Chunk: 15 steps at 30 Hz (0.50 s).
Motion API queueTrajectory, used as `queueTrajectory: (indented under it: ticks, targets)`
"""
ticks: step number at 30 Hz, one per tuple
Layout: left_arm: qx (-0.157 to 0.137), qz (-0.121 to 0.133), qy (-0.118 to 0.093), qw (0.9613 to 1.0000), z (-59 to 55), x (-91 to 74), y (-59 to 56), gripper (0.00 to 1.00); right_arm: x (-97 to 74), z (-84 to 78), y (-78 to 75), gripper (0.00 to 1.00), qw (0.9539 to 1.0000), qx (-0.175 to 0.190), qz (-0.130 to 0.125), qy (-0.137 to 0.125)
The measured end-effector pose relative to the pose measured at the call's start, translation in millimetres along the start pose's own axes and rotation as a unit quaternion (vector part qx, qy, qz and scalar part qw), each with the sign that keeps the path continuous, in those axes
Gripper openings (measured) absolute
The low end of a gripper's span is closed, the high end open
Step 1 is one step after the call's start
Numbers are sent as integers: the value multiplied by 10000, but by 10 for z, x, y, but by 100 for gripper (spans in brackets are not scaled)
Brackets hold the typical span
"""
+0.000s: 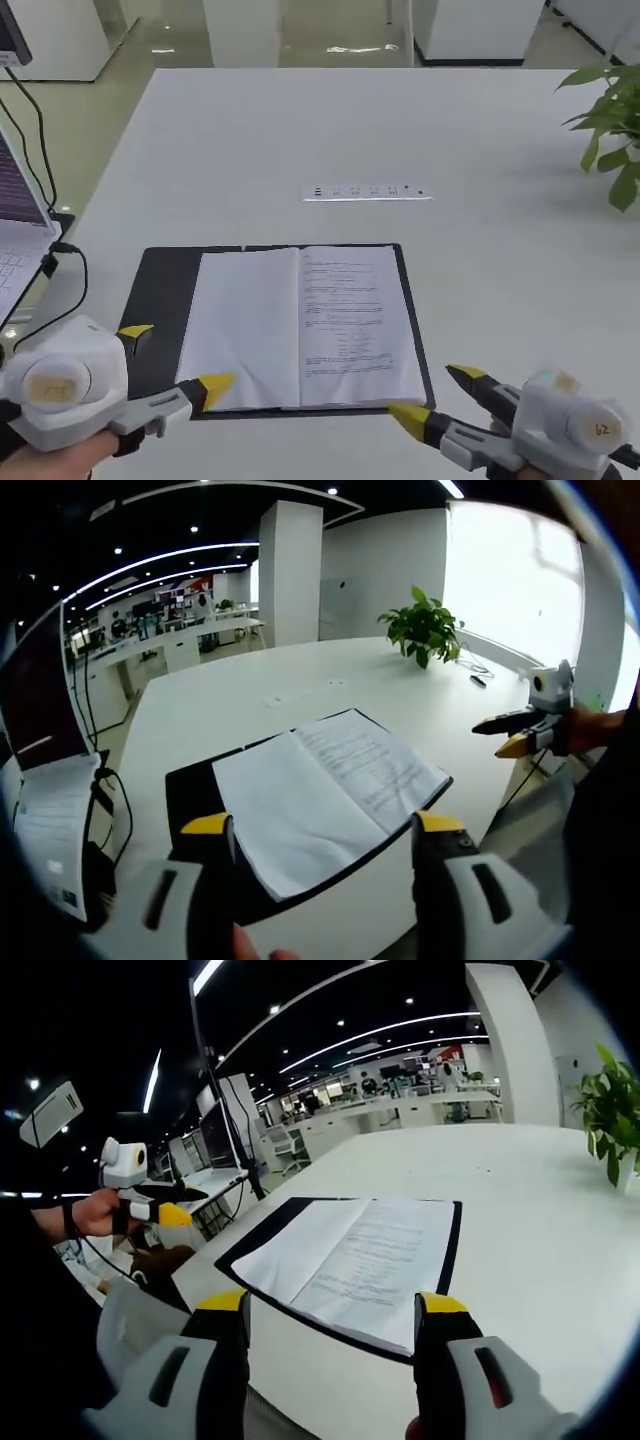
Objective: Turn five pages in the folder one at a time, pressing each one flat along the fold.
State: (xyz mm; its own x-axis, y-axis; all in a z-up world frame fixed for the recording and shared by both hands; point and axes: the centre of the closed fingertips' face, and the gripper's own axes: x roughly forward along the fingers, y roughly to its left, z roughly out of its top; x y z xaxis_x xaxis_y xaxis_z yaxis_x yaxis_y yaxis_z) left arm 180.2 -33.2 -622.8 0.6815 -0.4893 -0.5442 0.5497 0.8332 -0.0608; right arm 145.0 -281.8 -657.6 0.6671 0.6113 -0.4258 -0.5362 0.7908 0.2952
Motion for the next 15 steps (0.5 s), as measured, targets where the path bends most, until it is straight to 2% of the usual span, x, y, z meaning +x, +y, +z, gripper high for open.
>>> queueTrajectory:
  ticks: [5,11,13,15]
  targets:
    - [155,-184,73,9997,52,98,-89,71,16,52,31,66,10000,1,-11,-70]
    - [321,-455,69,9984,167,252,-282,71,-21,50,64,67,10000,13,-5,-90]
    - [387,-519,73,9979,200,311,-280,71,-28,38,63,67,10000,14,2,-76]
    - [442,-596,66,9972,244,367,-342,71,-39,16,55,67,10000,-4,0,-42]
